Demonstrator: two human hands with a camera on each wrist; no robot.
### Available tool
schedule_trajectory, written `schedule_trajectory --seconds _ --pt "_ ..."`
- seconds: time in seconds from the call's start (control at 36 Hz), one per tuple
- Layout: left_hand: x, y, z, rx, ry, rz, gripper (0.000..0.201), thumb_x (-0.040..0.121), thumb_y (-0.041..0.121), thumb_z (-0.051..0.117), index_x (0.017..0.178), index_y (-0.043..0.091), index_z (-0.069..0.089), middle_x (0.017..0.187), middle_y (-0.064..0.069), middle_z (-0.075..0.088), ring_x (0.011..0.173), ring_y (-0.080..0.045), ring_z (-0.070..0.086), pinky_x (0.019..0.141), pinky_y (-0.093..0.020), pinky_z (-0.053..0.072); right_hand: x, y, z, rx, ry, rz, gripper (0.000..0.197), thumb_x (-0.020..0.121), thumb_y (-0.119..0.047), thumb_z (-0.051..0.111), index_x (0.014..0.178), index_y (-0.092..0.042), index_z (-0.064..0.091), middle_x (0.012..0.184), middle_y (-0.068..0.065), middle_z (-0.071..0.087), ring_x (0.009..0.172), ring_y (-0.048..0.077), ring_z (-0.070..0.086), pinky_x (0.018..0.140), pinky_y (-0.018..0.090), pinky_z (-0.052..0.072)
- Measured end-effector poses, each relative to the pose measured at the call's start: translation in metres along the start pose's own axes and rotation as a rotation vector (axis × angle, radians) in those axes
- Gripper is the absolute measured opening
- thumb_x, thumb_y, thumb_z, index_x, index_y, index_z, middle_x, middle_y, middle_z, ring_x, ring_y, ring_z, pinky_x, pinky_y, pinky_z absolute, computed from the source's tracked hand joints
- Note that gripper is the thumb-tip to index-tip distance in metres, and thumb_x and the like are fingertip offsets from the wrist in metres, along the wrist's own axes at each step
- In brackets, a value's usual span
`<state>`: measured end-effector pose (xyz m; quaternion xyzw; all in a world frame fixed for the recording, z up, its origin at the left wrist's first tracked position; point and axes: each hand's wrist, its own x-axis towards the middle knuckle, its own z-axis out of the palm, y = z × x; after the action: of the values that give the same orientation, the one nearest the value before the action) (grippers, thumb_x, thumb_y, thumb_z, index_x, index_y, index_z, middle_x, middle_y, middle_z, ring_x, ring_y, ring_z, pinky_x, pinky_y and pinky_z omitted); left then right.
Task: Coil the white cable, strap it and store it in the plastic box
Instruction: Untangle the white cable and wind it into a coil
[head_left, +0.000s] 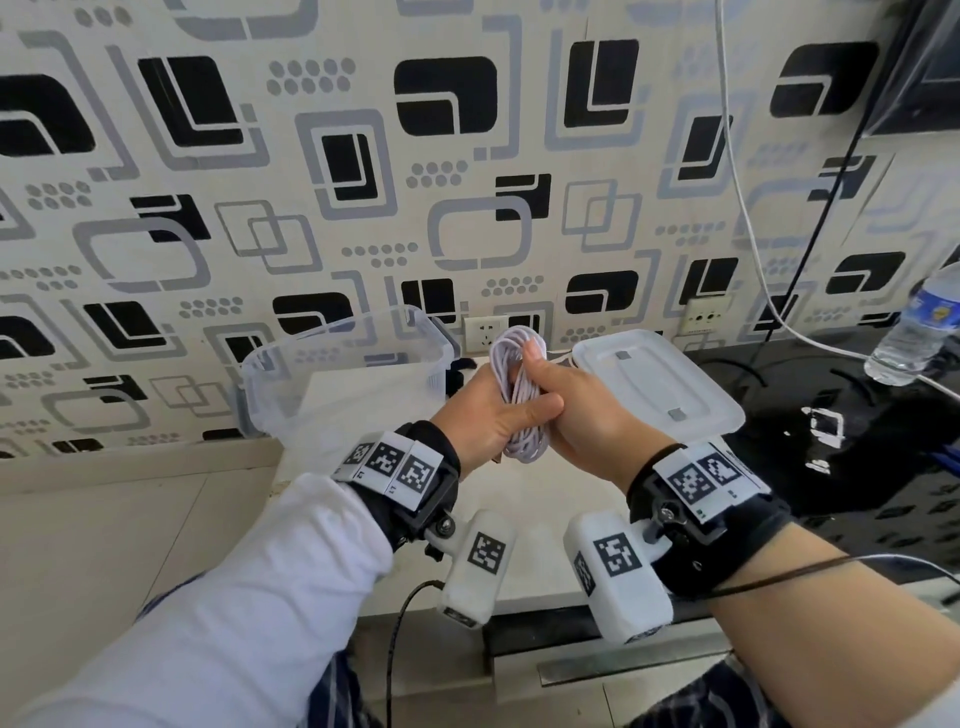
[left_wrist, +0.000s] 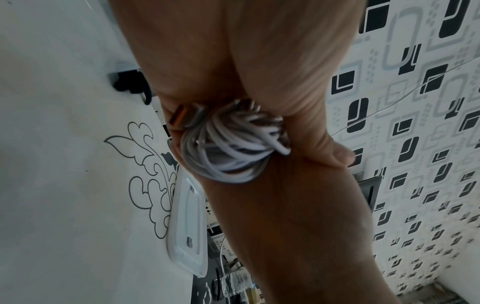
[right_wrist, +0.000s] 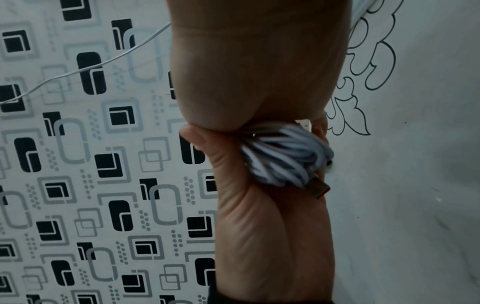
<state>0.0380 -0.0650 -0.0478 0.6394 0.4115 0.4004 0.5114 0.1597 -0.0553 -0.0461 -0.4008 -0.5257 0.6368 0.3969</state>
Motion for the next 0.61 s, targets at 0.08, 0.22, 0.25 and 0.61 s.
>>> schedule_trajectory --seconds 0.08,0.22,0.25,0.61 --pt "0.001 -0.004 -0.005 -0.08 -0.019 -0.075 0.056 0.071 0.032 0.081 0.118 0.017 0.056 0.1 -0.009 0.069 0.094 -0.019 0.069 0.076 -0.031 0.055 0.002 0.003 -0.004 -0.001 -0.08 0.09 0.055 0.097 -0.044 0.04 0.13 -0.001 0.05 0.119 0.03 0.06 0.11 0.045 0.059 0.098 0.064 0.042" --pt "0.0 -0.007 -0.009 -0.037 0.022 -0.14 0.034 0.074 0.012 0.076 0.106 0.007 0.066 0.084 -0.021 0.069 0.079 -0.029 0.07 0.07 -0.04 0.056 0.0 0.001 -0.01 -0.07 -0.15 0.152 0.043 0.101 -0.034 0.037 0.13 -0.006 0.052 0.125 0.021 0.061 0.119 0.039 0.055 0.107 0.056 0.036" --pt "0.0 -0.007 -0.009 -0.02 0.036 -0.145 0.031 0.072 0.013 0.075 0.101 0.009 0.068 0.083 -0.025 0.067 0.077 -0.033 0.068 0.069 -0.044 0.054 0.0 0.001 -0.011 -0.104 -0.159 0.152 0.042 0.101 -0.034 0.038 0.129 -0.008 0.053 0.126 0.02 0.061 0.122 0.039 0.053 0.109 0.055 0.034" --pt "0.005 -0.006 -0.017 -0.318 0.007 -0.235 0.02 0.08 -0.014 0.053 0.09 0.001 0.061 0.074 -0.016 0.065 0.057 -0.023 0.064 0.056 -0.032 0.054 -0.009 -0.03 -0.044 -0.146 0.021 0.093 0.058 0.098 -0.051 0.039 0.097 -0.001 0.069 0.096 0.016 0.073 0.099 0.03 0.068 0.087 0.049 0.053"
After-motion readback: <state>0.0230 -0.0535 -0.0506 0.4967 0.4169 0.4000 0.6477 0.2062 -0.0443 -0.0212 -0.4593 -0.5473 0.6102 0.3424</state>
